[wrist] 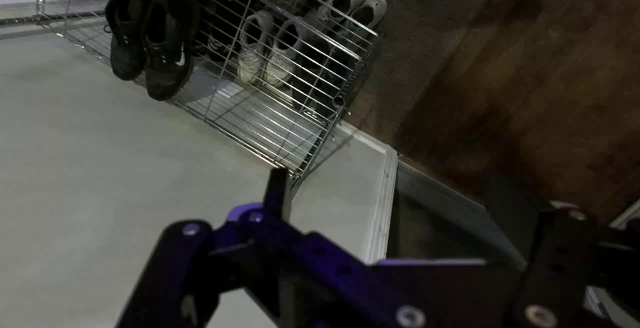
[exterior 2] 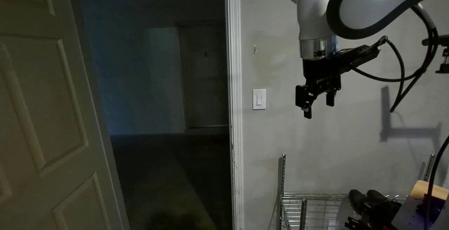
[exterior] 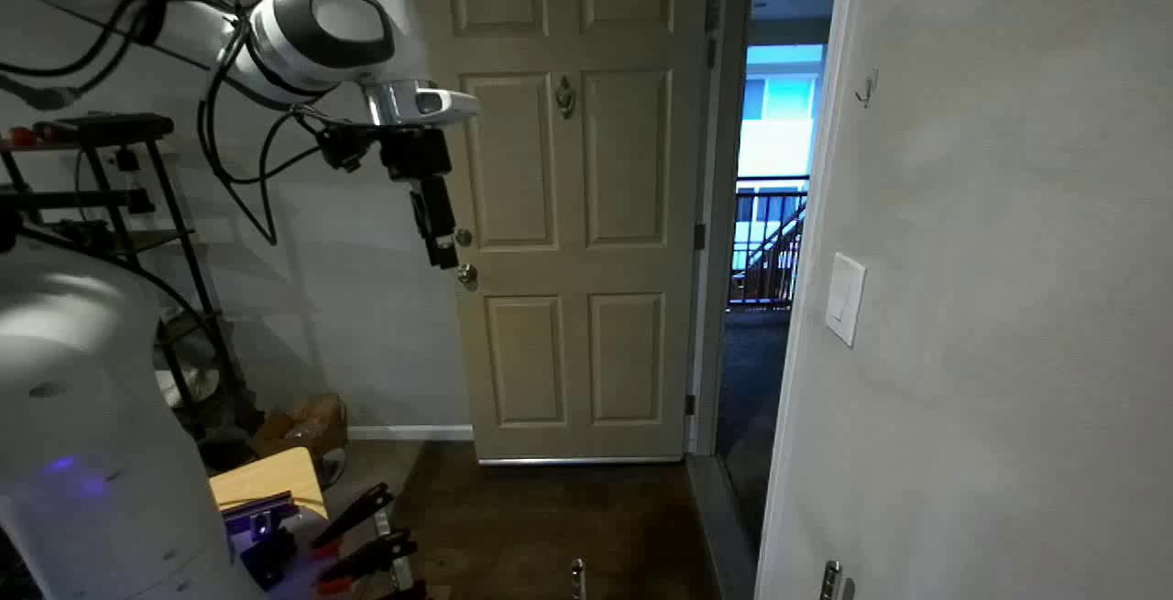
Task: Switch off the light
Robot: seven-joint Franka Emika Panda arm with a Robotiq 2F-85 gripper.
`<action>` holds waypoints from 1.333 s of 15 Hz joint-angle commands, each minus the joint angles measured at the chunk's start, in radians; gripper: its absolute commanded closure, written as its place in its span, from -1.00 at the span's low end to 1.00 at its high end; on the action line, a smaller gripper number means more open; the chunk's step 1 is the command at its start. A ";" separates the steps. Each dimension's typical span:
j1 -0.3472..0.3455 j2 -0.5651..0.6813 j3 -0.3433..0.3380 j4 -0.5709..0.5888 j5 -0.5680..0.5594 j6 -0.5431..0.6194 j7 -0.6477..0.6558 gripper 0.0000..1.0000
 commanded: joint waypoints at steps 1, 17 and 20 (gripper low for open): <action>0.027 0.008 -0.024 0.001 -0.017 -0.002 0.015 -1.00; 0.014 0.084 -0.069 0.017 -0.022 0.110 -0.013 0.33; 0.002 0.153 -0.100 0.033 -0.021 0.212 -0.018 0.71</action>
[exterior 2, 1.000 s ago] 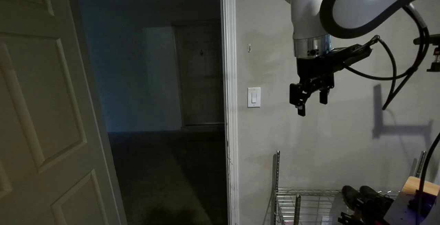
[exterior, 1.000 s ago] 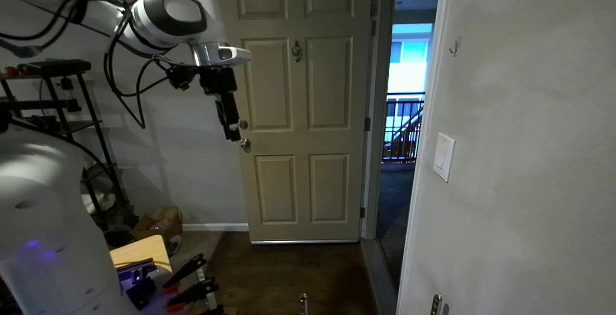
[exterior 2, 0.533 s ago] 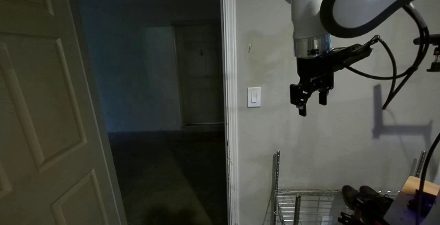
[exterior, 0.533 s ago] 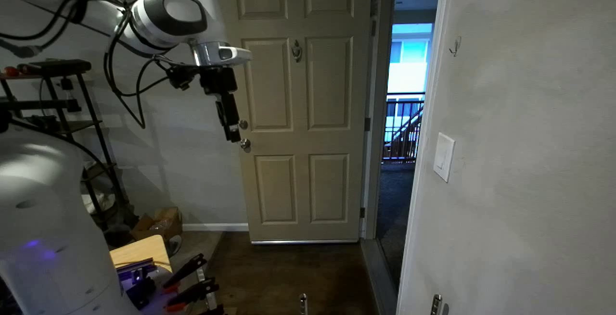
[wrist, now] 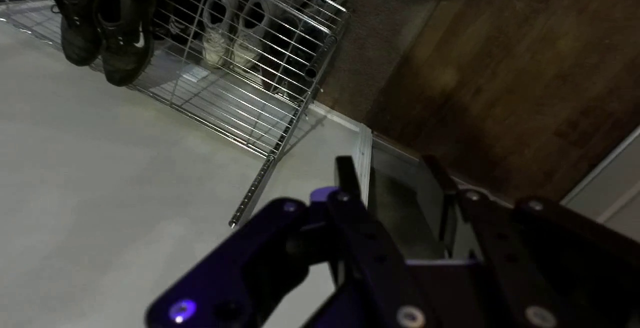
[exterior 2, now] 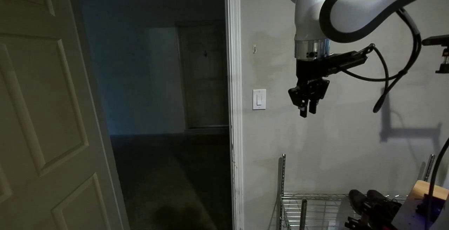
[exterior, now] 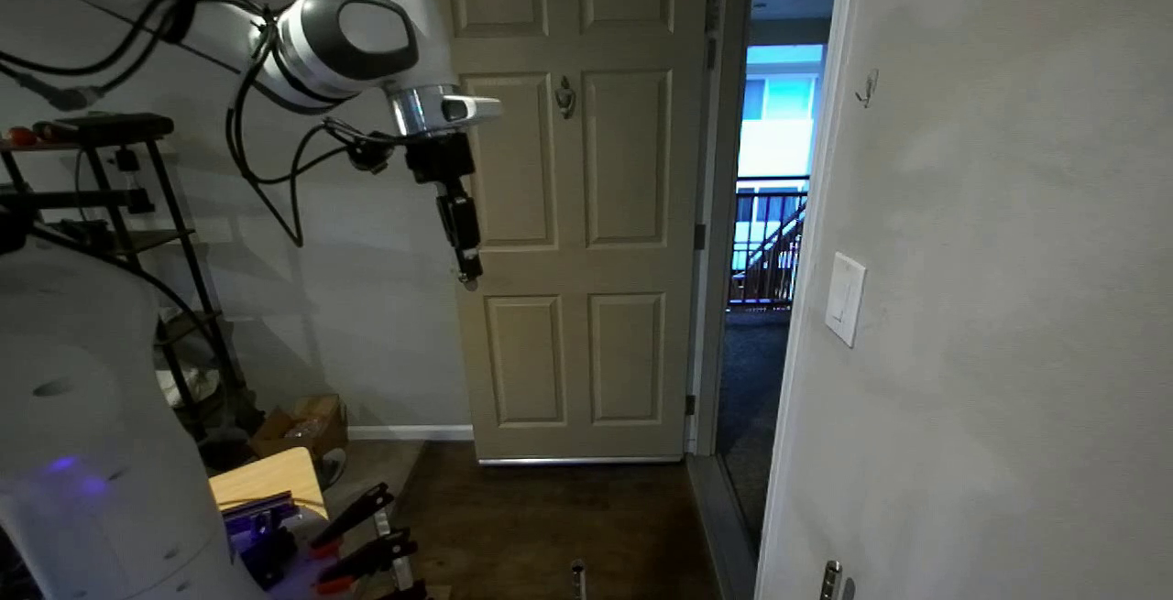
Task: Switch off the light
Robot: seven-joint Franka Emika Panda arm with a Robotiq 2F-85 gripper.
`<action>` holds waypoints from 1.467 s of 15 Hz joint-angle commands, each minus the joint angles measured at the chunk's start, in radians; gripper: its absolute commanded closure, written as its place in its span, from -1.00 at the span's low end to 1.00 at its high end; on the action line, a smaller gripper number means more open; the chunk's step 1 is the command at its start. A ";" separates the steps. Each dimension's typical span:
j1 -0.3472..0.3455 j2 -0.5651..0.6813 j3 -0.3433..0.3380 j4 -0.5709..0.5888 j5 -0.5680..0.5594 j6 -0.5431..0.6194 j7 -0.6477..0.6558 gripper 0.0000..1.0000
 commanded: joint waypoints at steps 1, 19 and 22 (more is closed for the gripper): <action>-0.011 0.105 -0.042 0.036 -0.020 0.107 -0.015 0.86; -0.060 0.567 -0.201 0.293 -0.158 0.537 0.064 0.91; -0.060 0.610 -0.235 0.317 -0.270 0.629 0.148 0.92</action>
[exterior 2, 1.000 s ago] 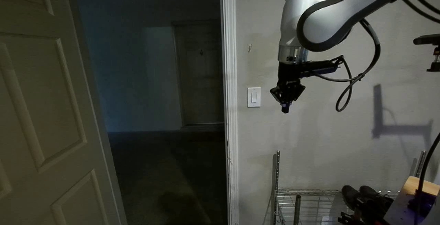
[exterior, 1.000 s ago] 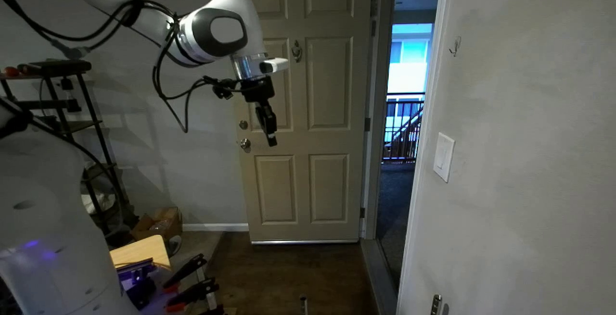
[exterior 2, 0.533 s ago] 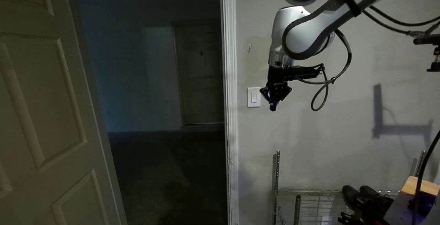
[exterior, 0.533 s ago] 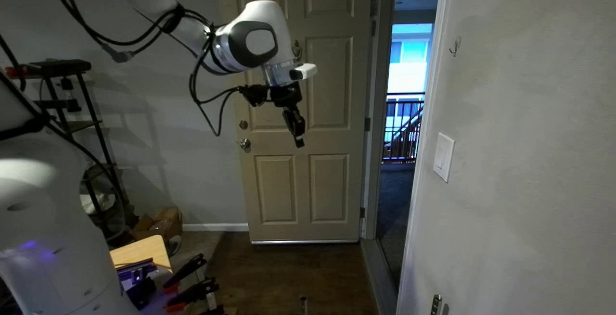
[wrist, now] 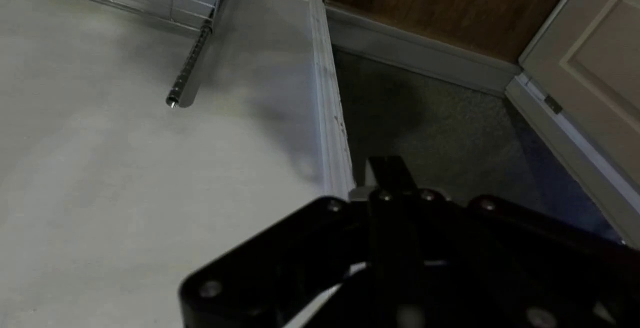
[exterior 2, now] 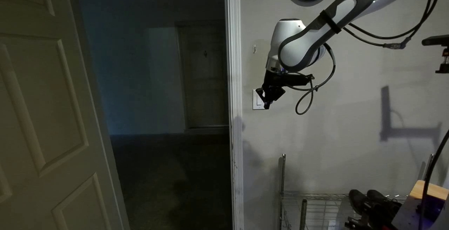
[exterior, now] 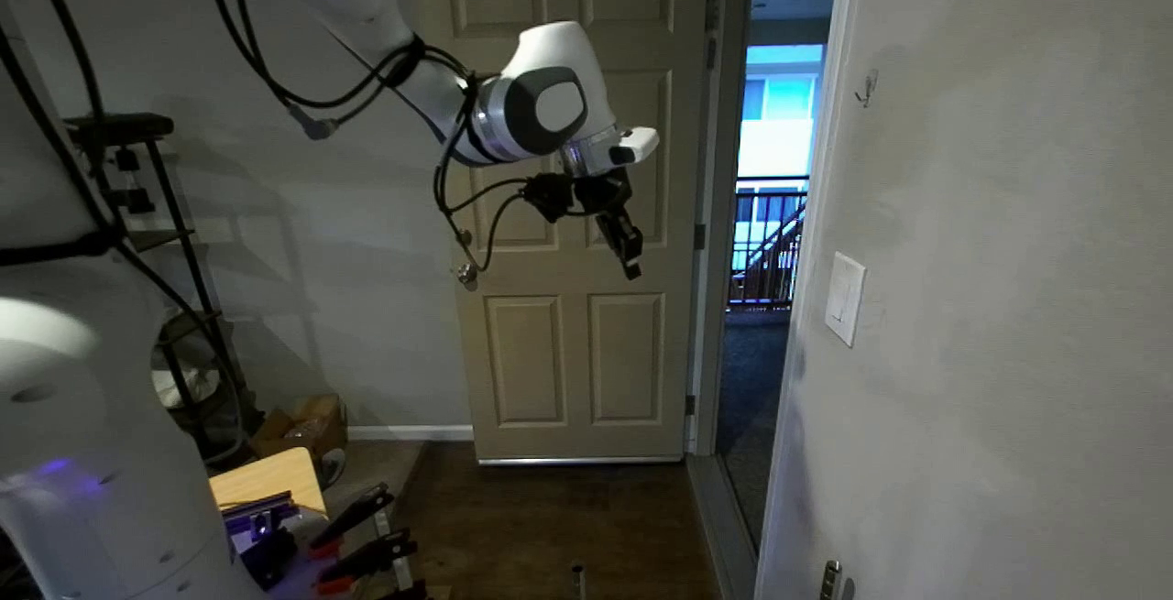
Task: Switch off the light
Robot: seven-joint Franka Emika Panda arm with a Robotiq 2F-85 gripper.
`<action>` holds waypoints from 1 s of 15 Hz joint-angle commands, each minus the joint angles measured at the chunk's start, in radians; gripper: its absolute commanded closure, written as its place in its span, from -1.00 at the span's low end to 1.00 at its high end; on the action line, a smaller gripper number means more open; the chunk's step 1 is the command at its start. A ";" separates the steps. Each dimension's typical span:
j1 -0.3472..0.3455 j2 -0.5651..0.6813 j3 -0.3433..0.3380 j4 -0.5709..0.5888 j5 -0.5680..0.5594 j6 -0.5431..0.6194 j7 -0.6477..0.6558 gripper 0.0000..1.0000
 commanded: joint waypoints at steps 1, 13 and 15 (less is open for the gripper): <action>0.005 0.056 -0.040 0.033 -0.147 0.101 0.132 0.92; -0.002 0.124 -0.080 0.103 -0.399 0.130 0.365 0.58; -0.002 0.124 -0.080 0.103 -0.399 0.130 0.365 0.41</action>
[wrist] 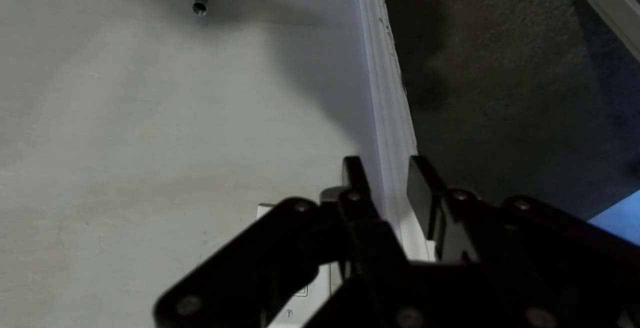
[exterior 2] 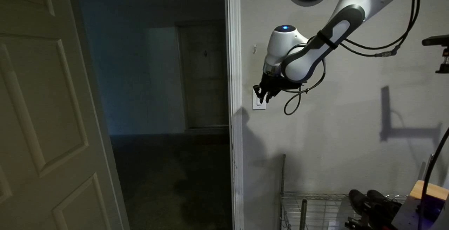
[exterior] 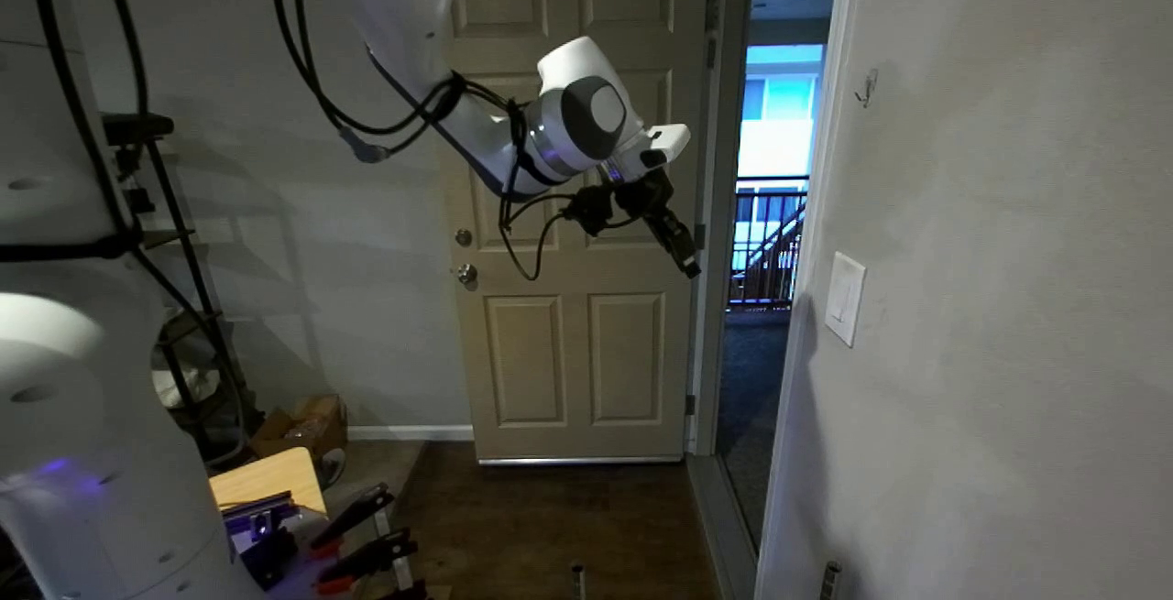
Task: Switch off the light
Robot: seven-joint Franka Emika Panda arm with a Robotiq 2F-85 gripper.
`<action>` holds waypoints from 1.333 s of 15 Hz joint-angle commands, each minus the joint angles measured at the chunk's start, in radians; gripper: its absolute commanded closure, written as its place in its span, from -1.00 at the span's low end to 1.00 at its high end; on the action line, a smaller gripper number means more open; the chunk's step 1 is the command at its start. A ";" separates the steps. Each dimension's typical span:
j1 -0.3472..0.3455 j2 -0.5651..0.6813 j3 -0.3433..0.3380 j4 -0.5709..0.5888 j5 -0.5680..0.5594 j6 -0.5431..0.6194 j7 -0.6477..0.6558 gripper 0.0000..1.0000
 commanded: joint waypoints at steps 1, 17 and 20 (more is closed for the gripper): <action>0.000 0.000 0.000 0.000 0.000 0.000 0.000 0.41; 0.002 0.106 -0.055 0.107 -0.163 0.046 0.124 1.00; 0.001 0.166 -0.076 0.167 -0.177 0.071 0.160 1.00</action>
